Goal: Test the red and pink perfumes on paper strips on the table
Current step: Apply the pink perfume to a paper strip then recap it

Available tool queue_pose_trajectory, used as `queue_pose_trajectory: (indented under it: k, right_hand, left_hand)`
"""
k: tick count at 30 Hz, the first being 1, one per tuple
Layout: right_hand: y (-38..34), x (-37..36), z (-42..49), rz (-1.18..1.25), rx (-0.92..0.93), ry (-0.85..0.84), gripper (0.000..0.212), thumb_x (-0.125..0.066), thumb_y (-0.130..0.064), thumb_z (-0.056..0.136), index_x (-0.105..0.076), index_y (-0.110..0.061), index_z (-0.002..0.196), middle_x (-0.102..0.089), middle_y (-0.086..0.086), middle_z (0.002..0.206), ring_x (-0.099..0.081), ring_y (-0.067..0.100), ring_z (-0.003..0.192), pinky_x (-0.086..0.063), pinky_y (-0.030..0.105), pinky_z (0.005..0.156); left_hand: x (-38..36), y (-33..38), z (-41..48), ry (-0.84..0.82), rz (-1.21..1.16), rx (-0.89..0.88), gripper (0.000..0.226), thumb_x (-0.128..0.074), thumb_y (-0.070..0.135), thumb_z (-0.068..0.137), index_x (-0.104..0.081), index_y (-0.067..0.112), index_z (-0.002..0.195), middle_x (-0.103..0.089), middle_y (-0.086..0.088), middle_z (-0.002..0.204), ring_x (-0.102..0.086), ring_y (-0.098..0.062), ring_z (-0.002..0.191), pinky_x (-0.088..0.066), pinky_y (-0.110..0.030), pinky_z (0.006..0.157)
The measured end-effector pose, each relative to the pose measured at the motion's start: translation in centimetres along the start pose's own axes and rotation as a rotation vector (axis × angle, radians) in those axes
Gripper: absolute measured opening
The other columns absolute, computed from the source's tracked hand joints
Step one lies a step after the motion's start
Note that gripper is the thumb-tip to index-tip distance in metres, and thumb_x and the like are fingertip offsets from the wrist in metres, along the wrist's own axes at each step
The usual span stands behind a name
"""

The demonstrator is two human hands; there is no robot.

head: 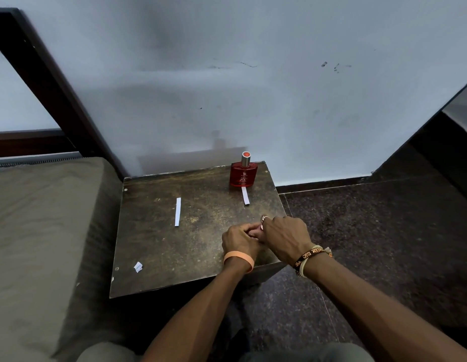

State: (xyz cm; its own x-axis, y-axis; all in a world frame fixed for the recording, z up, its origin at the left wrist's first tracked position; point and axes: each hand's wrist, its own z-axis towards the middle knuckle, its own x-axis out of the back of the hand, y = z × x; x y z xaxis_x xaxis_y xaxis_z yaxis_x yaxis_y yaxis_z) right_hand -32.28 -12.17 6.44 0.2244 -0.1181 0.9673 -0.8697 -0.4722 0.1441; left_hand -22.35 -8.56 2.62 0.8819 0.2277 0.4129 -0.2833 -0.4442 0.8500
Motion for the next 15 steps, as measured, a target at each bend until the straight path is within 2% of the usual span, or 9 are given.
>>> queue_pose_trajectory:
  k: [2,4,7,9,12,15]
  right_hand:
    - [0.14,0.11,-0.19,0.079,0.027,-0.003,0.046,-0.032,-0.054,0.101,-0.05,-0.016,0.121,-0.065,0.006,0.11,-0.064,0.026,0.101,-0.05,0.037,0.068]
    - [0.38,0.23,-0.35,0.049,0.084,0.001,0.04,-0.035,-0.045,0.102,-0.046,-0.014,0.127,-0.062,0.007,0.116,-0.061,0.027,0.107,-0.052,0.038,0.075]
    - [0.14,0.05,-0.39,-0.03,0.049,0.033,0.046,-0.03,-0.05,0.102,-0.053,-0.014,0.12,-0.065,0.007,0.109,-0.063,0.025,0.101,-0.048,0.034,0.067]
    - [0.07,-0.23,-0.19,0.02,-0.009,0.038,0.052,-0.028,-0.057,0.1,-0.055,-0.015,0.113,-0.067,0.006,0.103,-0.065,0.025,0.096,-0.047,0.034,0.065]
    - [0.34,-0.57,-0.34,0.213,0.031,0.0,0.039,-0.036,-0.048,0.102,-0.05,-0.016,0.118,-0.063,0.006,0.11,-0.063,0.026,0.102,-0.051,0.037,0.071]
    - [0.62,-0.61,-0.61,0.184,0.092,0.017,0.031,-0.042,-0.041,0.102,-0.052,-0.015,0.115,-0.063,0.005,0.112,-0.061,0.023,0.104,-0.055,0.035,0.077]
  left_hand:
    - [0.0,0.13,-0.02,0.006,-0.017,0.009,0.022,-0.074,0.011,0.074,-0.076,0.016,0.096,-0.075,-0.004,0.088,-0.066,-0.011,0.074,-0.056,-0.024,0.076]
    - [-0.05,0.22,-0.01,0.004,-0.035,0.022,0.021,-0.074,0.012,0.074,-0.076,0.014,0.095,-0.075,-0.005,0.086,-0.067,-0.011,0.074,-0.057,-0.026,0.079]
    - [-0.13,0.18,-0.01,0.002,-0.011,0.009,0.022,-0.076,0.015,0.069,-0.076,0.02,0.091,-0.075,0.0,0.083,-0.068,-0.01,0.073,-0.057,-0.023,0.076]
    - [-0.12,0.15,-0.09,0.012,0.001,0.01,0.021,-0.073,0.015,0.071,-0.077,0.022,0.09,-0.075,0.001,0.082,-0.068,-0.011,0.072,-0.057,-0.024,0.074]
    - [-0.09,0.26,-0.14,0.02,-0.005,0.019,0.02,-0.073,0.014,0.075,-0.076,0.019,0.095,-0.075,-0.002,0.086,-0.066,-0.009,0.071,-0.057,-0.024,0.078]
    - [0.04,0.45,-0.24,-0.008,-0.027,0.003,0.029,-0.081,0.014,0.068,-0.075,0.015,0.096,-0.075,-0.003,0.089,-0.064,-0.008,0.072,-0.052,-0.017,0.074]
